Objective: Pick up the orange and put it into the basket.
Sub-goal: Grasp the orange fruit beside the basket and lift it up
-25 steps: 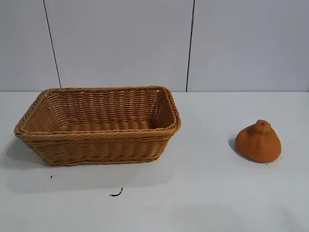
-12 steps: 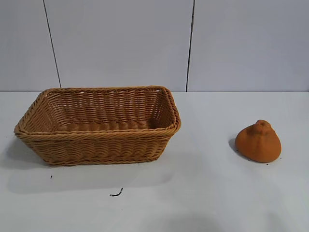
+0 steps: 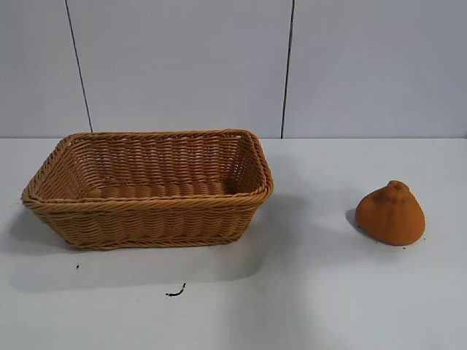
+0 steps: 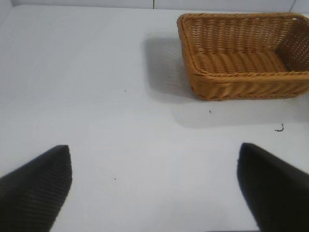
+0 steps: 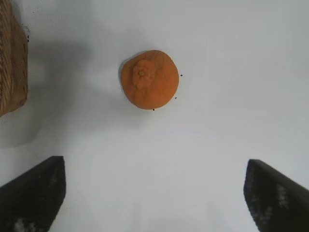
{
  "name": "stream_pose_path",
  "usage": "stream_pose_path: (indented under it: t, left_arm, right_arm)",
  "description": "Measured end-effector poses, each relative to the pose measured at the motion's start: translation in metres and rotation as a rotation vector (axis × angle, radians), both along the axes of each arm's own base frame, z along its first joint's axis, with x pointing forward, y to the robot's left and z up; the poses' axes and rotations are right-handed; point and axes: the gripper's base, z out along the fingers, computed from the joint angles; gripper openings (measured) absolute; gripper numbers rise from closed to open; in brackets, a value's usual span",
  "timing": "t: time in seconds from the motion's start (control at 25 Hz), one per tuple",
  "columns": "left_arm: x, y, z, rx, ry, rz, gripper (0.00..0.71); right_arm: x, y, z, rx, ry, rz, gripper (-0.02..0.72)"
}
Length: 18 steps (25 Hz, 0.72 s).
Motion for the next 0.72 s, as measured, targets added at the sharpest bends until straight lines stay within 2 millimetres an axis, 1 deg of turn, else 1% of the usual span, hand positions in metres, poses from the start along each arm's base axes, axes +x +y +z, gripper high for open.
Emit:
stream_pose_path:
  t: [0.08,0.12,0.2,0.24,0.32,0.44,0.56,0.68,0.72]
  left_arm:
    - [0.0,0.0,0.0,0.0,0.0,0.0,0.666]
    - [0.0,0.0,0.0,0.0,0.0,0.0,0.666]
    - [0.0,0.0,0.0,0.0,0.0,0.0,0.666]
    - [0.0,0.0,0.0,0.0,0.0,0.0,0.666]
    - [0.0,0.0,0.0,0.0,0.0,0.0,0.666]
    - [0.0,0.0,0.0,0.0,0.0,0.0,0.666]
    - [0.0,0.0,0.0,0.0,0.0,0.0,0.666]
    - [0.0,0.0,0.0,0.0,0.0,0.0,0.666]
    - [0.0,0.0,0.0,0.0,0.0,0.0,0.666]
  right_arm:
    - [0.017,0.0,-0.019,0.001,0.041,0.001,0.694]
    - [0.026,-0.001,-0.033,0.001,0.07,0.0,0.694]
    - [0.037,-0.001,-0.053,0.004,0.108,-0.001,0.694]
    - [0.042,-0.001,-0.069,0.008,0.138,-0.004,0.694]
    - [0.048,0.0,-0.094,0.021,0.185,-0.009,0.694]
    - [0.051,0.001,-0.124,0.033,0.248,0.003,0.694]
    - [0.054,0.001,-0.138,0.03,0.254,0.009,0.694]
    - [0.059,0.0,-0.139,0.023,0.205,0.007,0.692]
    - [0.061,0.0,-0.138,0.021,0.187,0.005,0.675]
